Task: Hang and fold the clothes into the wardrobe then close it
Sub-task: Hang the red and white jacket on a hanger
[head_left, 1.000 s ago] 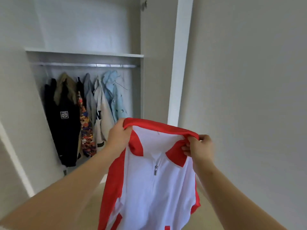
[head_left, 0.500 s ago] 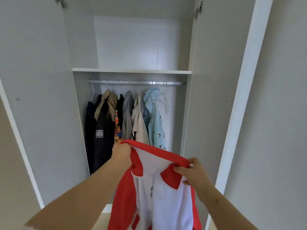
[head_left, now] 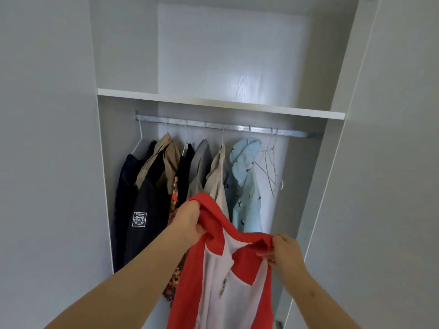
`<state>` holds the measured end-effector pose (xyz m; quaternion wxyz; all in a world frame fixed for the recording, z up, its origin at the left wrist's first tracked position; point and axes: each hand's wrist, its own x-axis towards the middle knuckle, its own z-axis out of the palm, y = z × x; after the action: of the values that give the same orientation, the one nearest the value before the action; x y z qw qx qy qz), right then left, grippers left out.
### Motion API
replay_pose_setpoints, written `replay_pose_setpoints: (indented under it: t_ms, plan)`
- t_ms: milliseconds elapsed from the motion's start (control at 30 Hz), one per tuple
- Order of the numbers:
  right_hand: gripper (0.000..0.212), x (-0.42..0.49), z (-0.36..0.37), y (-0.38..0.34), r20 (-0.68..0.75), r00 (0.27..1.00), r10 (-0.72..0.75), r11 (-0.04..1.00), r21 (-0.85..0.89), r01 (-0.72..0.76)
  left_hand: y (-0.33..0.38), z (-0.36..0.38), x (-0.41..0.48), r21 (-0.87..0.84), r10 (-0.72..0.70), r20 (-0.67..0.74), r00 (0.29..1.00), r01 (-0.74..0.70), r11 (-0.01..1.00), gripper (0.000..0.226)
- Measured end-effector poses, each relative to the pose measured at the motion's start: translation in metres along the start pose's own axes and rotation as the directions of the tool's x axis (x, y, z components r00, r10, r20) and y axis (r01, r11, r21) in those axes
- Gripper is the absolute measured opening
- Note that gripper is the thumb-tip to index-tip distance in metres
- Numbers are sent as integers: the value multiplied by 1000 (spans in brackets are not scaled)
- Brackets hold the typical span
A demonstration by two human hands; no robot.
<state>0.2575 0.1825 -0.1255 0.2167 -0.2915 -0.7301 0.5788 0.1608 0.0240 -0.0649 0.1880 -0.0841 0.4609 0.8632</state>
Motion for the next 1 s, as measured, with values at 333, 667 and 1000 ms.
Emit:
replay_pose_setpoints:
  t_ms: [333, 667, 1000]
  plan:
    - [11, 166, -5, -17, -59, 990, -124, 940, -328, 99, 24, 105, 112, 71, 18, 109, 994, -26, 997, 26]
    - [59, 309, -13, -45, -47, 928, -370, 605, -770, 202, 21, 169, 206, 168, -35, 69, 997, 23, 986, 20]
    - [65, 354, -6, -23, 36, 963, -268, 753, -615, 233, 12, 182, 241, 187, -56, 62, 997, 43, 981, 22]
